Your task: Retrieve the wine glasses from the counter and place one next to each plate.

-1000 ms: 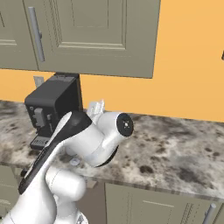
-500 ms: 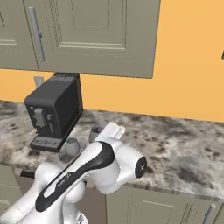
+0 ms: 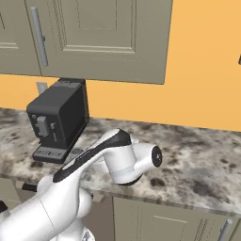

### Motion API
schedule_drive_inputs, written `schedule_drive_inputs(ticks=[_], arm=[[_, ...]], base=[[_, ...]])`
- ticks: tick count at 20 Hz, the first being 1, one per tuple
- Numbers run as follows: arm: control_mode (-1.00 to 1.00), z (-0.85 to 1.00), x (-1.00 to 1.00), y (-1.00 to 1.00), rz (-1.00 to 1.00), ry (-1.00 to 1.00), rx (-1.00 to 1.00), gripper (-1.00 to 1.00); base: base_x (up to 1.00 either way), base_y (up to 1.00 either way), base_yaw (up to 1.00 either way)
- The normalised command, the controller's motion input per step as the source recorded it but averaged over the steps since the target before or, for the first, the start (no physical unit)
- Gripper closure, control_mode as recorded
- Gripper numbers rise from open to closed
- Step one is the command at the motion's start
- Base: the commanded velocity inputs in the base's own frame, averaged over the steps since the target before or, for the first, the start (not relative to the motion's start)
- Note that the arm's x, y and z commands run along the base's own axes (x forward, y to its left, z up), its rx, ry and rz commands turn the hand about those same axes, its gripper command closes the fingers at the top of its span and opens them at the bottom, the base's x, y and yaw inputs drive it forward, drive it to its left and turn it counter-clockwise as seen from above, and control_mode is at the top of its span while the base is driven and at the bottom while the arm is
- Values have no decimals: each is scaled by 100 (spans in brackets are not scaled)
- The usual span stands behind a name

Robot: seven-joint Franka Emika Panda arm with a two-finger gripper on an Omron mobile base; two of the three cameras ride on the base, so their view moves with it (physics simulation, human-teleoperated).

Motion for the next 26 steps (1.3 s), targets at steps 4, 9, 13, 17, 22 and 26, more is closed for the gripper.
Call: schedule_drive_inputs(ticks=[4, 9, 13, 17, 22, 26], arm=[[-100, -52, 22, -23, 14, 1, 1, -100], [-100, -49, 26, -8, 11, 0, 0, -100], [-100, -38, 25, 0, 0, 0, 0, -100], [-100, -34, 32, 3, 0, 0, 0, -100], [-100, -33, 34, 12, 0, 0, 0, -100], [-100, -27, 30, 13, 0, 0, 0, -100]], base=[[0, 0, 0], [0, 0, 0], [0, 0, 0], [0, 0, 0], [0, 0, 0], [0, 0, 0]])
